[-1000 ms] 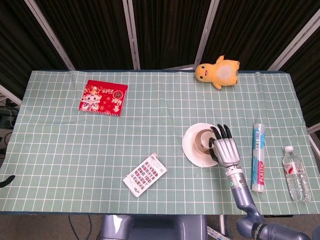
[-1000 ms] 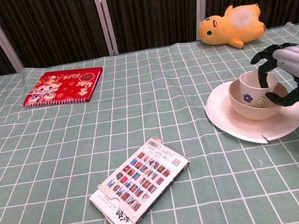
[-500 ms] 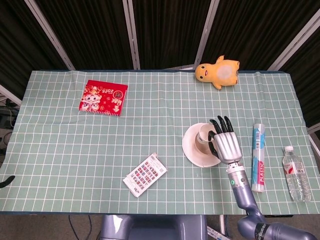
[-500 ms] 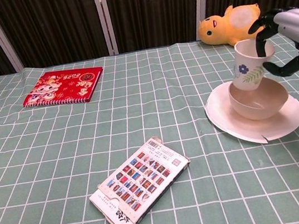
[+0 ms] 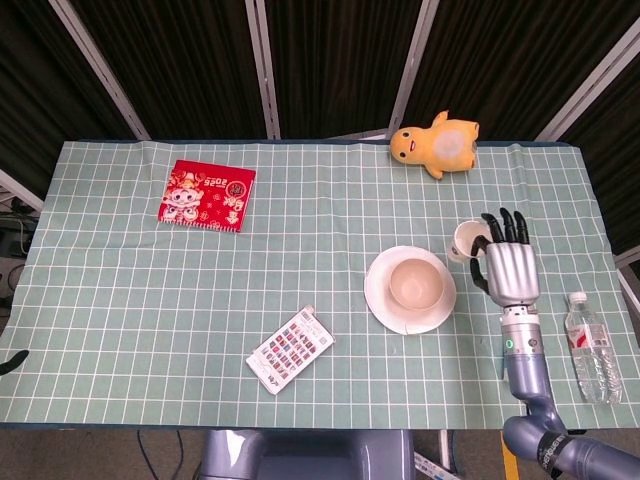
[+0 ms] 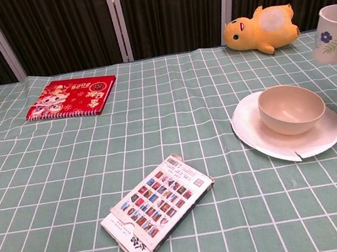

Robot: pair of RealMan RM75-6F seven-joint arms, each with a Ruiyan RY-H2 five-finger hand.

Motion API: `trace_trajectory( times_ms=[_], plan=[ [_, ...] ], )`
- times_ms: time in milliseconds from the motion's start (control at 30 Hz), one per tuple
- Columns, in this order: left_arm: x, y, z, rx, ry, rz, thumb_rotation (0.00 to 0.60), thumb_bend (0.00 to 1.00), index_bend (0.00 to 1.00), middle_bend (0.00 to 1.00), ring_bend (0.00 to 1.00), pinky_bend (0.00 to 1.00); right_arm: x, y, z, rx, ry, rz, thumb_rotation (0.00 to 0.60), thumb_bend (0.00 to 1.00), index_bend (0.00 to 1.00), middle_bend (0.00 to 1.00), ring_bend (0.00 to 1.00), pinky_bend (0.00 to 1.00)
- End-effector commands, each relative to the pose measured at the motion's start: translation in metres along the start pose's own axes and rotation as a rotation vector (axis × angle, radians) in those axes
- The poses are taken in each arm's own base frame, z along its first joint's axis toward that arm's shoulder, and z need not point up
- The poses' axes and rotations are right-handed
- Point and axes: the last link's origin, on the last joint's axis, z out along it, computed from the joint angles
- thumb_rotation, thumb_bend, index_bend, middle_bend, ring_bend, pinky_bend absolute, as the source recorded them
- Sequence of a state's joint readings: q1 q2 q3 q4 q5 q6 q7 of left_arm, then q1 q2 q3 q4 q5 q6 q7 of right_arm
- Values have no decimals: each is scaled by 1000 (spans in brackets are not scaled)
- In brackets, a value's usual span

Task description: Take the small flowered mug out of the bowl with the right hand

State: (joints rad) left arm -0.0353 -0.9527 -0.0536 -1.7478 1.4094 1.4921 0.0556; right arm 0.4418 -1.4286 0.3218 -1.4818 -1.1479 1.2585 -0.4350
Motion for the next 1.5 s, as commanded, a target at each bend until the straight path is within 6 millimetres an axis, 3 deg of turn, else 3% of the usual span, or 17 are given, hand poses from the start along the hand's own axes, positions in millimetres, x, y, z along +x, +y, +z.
trace_trajectory(
  times_ms=[33,300,767,1000,1100,1167,1267,1500],
  plan=[
    [0,1,0,-5,-5,4,600,0,0,0,0,0,-5,19,5,-58,-37,4,600,424,647,140,0,0],
    [0,2,0,-7,-5,10,600,0,0,0,0,0,-32,38,6,-115,-124,-14,600,417,647,140,0,0],
    [0,2,-1,-11,-4,8,600,0,0,0,0,0,-61,38,0,-125,-190,-2,600,403,646,140,0,0],
    [0,2,0,-9,-7,9,600,0,0,0,0,0,-70,44,-1,-138,-201,-30,600,324,644,116,0,0],
    [0,2,0,-9,-8,10,600,0,0,0,0,0,-72,43,-4,-125,-217,-37,600,261,486,20,0,0],
    [0,2,0,-10,-8,11,600,0,0,0,0,0,-72,43,-7,-115,-230,-38,600,211,270,0,0,0],
    [0,2,-1,-11,-4,8,600,0,0,0,0,0,-69,45,-13,-104,-243,-28,600,150,40,0,0,0],
    [1,2,-1,-11,-1,5,600,0,0,0,0,0,-45,47,-28,-82,-166,9,600,125,0,0,0,0]
  ],
)
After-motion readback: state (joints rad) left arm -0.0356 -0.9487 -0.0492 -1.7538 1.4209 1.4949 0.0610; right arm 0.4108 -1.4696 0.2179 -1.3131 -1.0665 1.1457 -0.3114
